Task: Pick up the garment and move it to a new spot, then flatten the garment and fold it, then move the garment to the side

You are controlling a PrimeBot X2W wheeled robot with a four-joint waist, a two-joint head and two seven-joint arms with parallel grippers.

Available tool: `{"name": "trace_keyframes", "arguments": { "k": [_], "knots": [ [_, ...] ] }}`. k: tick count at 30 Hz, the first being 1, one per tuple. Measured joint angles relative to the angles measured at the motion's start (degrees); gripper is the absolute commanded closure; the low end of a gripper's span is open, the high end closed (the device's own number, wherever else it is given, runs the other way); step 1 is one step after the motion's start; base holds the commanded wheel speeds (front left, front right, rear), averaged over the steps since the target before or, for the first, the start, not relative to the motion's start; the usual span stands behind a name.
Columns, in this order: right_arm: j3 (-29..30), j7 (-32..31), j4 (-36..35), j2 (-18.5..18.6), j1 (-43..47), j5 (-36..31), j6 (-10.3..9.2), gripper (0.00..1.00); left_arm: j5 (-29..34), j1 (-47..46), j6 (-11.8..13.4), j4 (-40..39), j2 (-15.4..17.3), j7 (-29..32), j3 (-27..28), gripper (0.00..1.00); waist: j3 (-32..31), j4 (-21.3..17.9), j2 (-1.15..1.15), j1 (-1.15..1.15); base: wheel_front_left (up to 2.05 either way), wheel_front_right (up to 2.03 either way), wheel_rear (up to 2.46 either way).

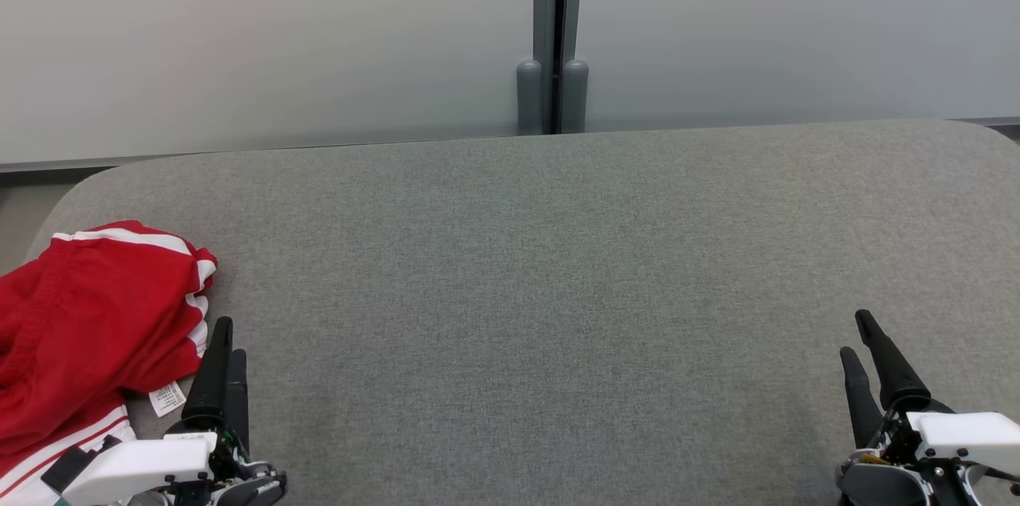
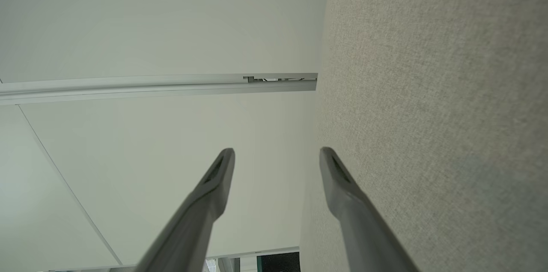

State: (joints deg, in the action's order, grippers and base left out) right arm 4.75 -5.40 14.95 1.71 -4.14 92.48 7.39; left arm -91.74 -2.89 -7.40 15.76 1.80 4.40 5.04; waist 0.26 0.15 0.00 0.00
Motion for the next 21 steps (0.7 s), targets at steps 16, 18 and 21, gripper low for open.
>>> {"name": "trace_keyframes", "arguments": {
  "k": [16,18,21],
  "knots": [
    [-5.78,5.08,-4.01,1.99,-1.25,-5.23,0.00,0.00,11.15,-0.27,0.00,-2.46,0.13,-4.32,-2.20,0.00,0.24,0.25,0.00,0.00,0.00,0.00,0.00],
    [-6.26,5.56,-4.50,2.25,-1.33,-6.82,0.00,0.00,13.78,-0.28,0.00,-2.89,0.18,-4.75,-2.27,0.00,0.25,0.27,0.00,0.00,0.00,0.00,0.00],
    [-6.52,6.25,-5.15,2.35,-1.56,-9.33,0.00,0.00,17.94,-0.29,0.00,-3.34,0.24,-5.48,-2.56,0.00,0.26,0.30,0.00,0.00,0.00,0.00,0.00]
  ]
}}
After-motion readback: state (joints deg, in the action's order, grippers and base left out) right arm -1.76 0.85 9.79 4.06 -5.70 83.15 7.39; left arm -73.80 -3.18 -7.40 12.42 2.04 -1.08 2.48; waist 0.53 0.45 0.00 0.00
